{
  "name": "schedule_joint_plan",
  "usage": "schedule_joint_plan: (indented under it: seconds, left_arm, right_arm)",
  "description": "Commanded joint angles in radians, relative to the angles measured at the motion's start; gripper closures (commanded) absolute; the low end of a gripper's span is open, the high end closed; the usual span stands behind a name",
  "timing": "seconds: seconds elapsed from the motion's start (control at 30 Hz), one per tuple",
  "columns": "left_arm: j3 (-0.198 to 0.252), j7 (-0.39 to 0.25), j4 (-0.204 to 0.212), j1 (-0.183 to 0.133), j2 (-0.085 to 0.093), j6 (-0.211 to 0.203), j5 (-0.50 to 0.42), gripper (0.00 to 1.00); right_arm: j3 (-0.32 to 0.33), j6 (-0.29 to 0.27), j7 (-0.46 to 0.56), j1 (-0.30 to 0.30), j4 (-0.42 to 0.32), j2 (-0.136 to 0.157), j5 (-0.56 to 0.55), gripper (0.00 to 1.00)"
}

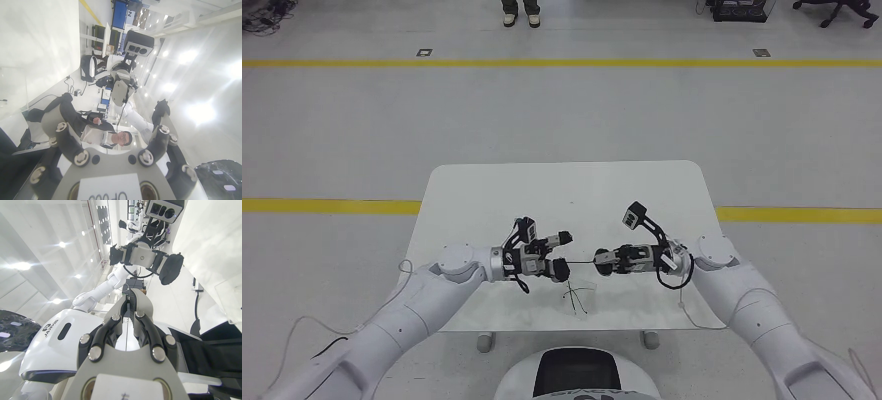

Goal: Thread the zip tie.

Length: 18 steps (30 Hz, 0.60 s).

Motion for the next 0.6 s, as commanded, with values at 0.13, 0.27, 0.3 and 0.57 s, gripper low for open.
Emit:
schedule_joint_plan:
  seconds: [0.13, 0.27, 0.3, 0.57]
  left_arm:
    - [0.002, -0.003, -0.001, -0.003, -0.001, -0.005, 0.013, 0.00]
    - [0.000, 0.029, -0.020, 0.008, -0.002, -0.011, 0.027, 0.00]
    - [-0.003, 0.029, -0.023, 0.010, -0.002, -0.015, 0.028, 0.00]
    - [-0.015, -0.001, -0.037, 0.022, -0.001, -0.032, 0.049, 0.00]
  right_arm:
    - [-0.002, 0.003, 0.001, 0.003, 0.001, -0.001, -0.004, 1.00]
    - [-0.005, 0.014, -0.040, -0.011, -0.025, -0.002, -0.013, 1.00]
    - [-0.004, 0.017, -0.043, -0.013, -0.030, -0.001, -0.013, 1.00]
    - [-0.005, 0.022, -0.050, -0.018, -0.042, -0.004, -0.015, 1.00]
